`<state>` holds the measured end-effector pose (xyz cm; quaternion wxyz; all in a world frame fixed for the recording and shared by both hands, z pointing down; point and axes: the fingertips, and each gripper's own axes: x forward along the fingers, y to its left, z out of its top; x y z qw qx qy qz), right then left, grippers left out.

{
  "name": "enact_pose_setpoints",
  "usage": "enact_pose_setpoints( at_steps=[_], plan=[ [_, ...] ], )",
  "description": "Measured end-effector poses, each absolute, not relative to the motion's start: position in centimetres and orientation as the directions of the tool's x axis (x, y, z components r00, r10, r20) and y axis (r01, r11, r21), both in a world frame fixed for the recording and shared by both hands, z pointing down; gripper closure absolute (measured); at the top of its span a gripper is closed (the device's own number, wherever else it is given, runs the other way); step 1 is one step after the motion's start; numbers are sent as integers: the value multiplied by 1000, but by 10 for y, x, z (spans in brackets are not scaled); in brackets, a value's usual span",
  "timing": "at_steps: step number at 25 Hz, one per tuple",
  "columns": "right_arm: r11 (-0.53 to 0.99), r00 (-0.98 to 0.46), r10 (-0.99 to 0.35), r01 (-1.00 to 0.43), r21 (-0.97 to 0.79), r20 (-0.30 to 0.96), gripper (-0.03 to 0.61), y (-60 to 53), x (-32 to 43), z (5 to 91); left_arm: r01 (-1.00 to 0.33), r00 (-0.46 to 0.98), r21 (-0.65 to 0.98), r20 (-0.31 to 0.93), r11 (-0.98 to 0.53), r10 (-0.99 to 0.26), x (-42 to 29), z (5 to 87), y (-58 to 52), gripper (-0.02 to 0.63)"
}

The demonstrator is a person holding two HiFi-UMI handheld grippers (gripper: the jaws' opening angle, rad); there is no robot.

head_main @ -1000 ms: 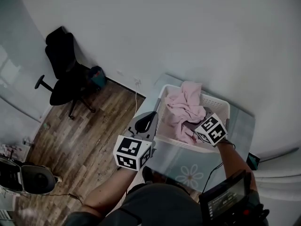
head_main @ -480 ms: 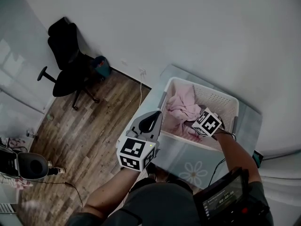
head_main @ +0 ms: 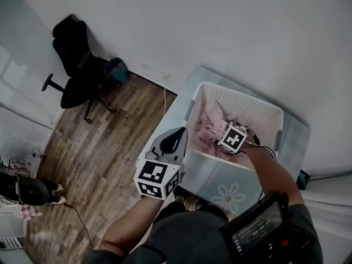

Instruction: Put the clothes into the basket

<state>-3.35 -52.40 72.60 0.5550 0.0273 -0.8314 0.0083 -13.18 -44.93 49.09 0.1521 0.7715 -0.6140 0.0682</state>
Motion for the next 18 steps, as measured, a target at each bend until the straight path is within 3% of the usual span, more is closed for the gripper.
enact_pose_setpoints(
  at_steps=[10, 18],
  plan=[
    [998, -364, -37, -51, 20, 931, 265, -530, -37, 737, -971, 223, 149, 292, -186, -930, -134, 493, -450, 611],
    [994, -446, -94, -93, 58, 890, 178, -535, -33, 688, -973, 227, 107, 254, -206, -940, -120, 465, -439, 611]
  ],
)
